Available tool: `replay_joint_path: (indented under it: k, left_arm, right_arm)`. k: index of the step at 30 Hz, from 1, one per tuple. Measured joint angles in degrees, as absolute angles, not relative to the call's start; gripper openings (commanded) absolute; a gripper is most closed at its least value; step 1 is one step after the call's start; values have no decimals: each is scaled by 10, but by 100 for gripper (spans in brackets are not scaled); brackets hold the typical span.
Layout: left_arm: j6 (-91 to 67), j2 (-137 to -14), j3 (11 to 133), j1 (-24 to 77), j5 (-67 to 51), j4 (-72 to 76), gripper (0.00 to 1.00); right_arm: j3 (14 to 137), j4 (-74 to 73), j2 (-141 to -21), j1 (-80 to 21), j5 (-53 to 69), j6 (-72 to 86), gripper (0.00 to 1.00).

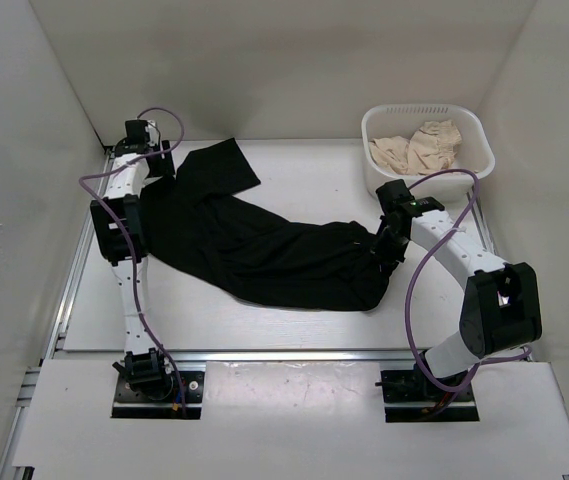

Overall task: Fold and stack the trousers
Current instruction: Flatten the trousers out

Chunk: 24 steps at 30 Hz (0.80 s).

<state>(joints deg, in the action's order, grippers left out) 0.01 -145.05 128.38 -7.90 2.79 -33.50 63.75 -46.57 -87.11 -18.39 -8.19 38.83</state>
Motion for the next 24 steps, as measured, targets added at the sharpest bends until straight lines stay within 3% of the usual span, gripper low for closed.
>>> replay_joint_path:
  k: [12,18,24]
  left_arm:
    - [0,-1422,1284,-73,23,-334,88]
    - [0,-1436,1283,-73,26,-334,82]
    - [0,-1455,1262,-74,4,-325,83]
  right_arm:
    - [637,-466,-871,-184,-73,388,0]
    - [637,-466,-871,-184,-73,388,0]
    - [637,-466,-871,-184,-74,388,0]
